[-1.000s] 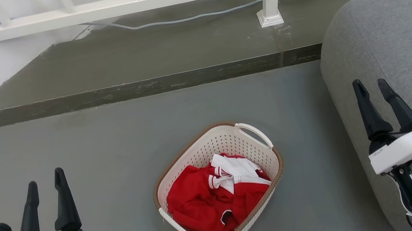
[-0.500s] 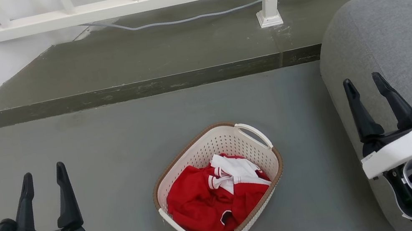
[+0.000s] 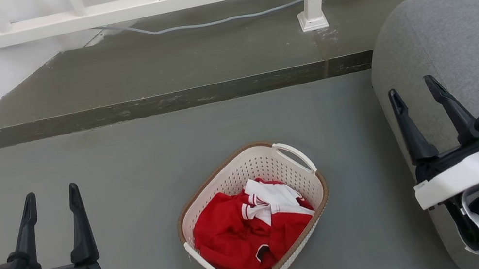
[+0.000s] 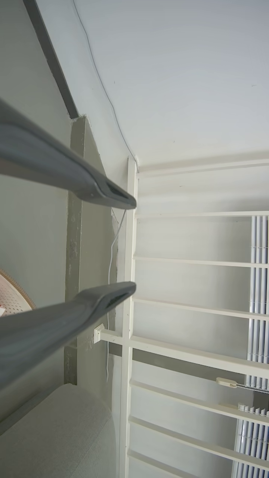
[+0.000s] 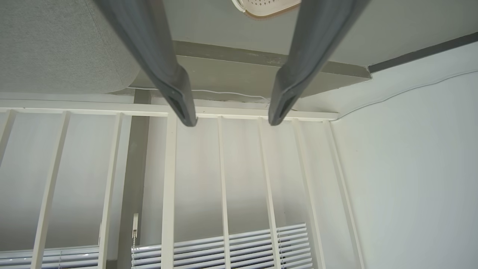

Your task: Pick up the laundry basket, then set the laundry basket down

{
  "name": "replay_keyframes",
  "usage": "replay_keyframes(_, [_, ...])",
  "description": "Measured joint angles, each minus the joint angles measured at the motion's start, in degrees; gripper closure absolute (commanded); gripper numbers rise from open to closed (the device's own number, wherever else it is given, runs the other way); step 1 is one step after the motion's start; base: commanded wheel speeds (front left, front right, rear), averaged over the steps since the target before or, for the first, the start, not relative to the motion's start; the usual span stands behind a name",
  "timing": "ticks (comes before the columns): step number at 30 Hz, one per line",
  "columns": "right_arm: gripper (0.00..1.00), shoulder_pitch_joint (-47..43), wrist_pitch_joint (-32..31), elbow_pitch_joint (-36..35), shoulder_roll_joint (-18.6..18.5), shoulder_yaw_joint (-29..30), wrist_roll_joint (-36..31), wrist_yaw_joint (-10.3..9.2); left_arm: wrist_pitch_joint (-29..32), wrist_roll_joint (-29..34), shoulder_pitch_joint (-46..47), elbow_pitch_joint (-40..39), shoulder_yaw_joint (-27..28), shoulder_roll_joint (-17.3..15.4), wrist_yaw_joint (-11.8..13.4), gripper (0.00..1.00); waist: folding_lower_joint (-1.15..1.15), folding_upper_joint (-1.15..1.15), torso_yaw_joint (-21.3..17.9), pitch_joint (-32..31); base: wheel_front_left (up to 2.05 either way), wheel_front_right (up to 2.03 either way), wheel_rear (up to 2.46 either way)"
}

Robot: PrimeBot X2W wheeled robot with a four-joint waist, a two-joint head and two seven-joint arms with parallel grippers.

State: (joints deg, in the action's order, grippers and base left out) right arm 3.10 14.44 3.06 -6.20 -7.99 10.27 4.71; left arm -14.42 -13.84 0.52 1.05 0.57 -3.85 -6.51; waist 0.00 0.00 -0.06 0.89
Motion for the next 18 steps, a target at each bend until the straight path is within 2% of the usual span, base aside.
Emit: replay_keyframes(18, [0.0, 0.0, 0.0, 0.0, 0.9, 1.9, -0.4, 0.76, 0.0, 0.5, 0.0, 0.4, 0.7, 0.8, -0.5, 0.0, 0.0, 0.0, -0.6, 0.2, 0.0, 0.0, 0.0])
